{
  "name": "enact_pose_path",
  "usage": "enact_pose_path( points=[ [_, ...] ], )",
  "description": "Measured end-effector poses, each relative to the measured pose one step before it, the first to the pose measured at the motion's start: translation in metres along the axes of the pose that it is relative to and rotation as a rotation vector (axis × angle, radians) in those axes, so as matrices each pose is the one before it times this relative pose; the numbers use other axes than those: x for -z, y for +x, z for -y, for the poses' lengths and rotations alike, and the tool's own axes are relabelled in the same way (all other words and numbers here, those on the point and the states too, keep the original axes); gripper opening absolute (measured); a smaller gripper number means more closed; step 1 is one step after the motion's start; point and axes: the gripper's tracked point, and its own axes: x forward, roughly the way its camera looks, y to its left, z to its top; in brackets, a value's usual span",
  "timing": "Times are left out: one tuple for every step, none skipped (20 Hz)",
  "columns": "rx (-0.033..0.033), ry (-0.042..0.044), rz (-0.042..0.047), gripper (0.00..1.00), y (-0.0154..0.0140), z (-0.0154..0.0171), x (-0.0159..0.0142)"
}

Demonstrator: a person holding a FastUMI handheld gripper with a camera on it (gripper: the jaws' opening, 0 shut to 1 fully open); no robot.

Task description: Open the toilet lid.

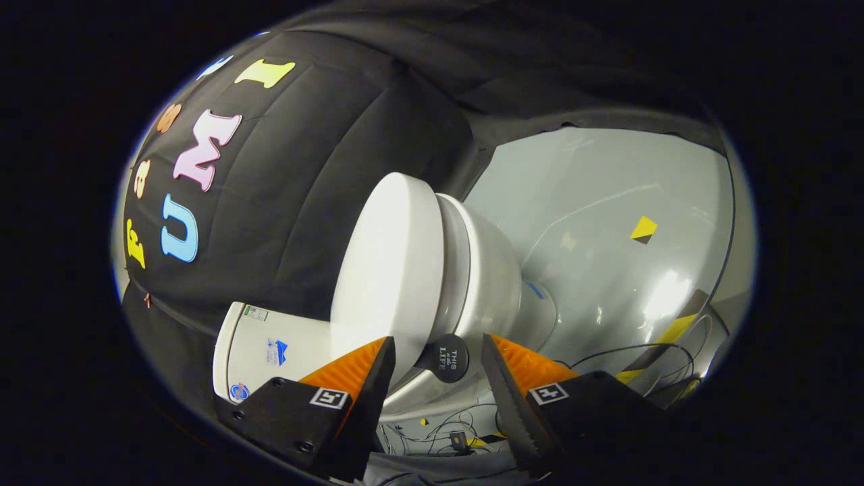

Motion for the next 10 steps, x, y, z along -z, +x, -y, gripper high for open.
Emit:
enact_pose_path(
  points=[
    [-0.00175, 0.01076, -0.00770, 0.79, 0.00369, 0.00288, 0.00140],
    [-0.00495, 0.01107, -0.00713, 0.66, 0.00385, 0.00123, 0.00220],
    [-0.00496, 0.01105, -0.00607, 0.53, 0.00313, -0.00090, 0.00221],
    [0.01099, 0.00735, -0.00672, 0.52, 0.00331, 0.00377, 0.00235],
    [-0.00605, 0.02184, 0.01060, 0.38, -0.00474, 0.00174, -0.00228],
    [-0.00406, 0.01629, -0.00228, 0.24, 0.00752, 0.00338, -0.00040],
    [-0.02903, 0.03843, 0.01779, 0.24, -0.00127, -0.00430, -0.02030],
    [0.00203, 0.00926, -0.01931, 0.14, -0.00029, 0.00310, 0.02003],
    [-0.00328, -0.01609, -0.00241, 0.13, -0.00240, 0.00283, 0.00138],
    [0.00569, -0.02774, 0.00276, 0.13, 0.00272, -0.00104, -0.00089]
  ],
)
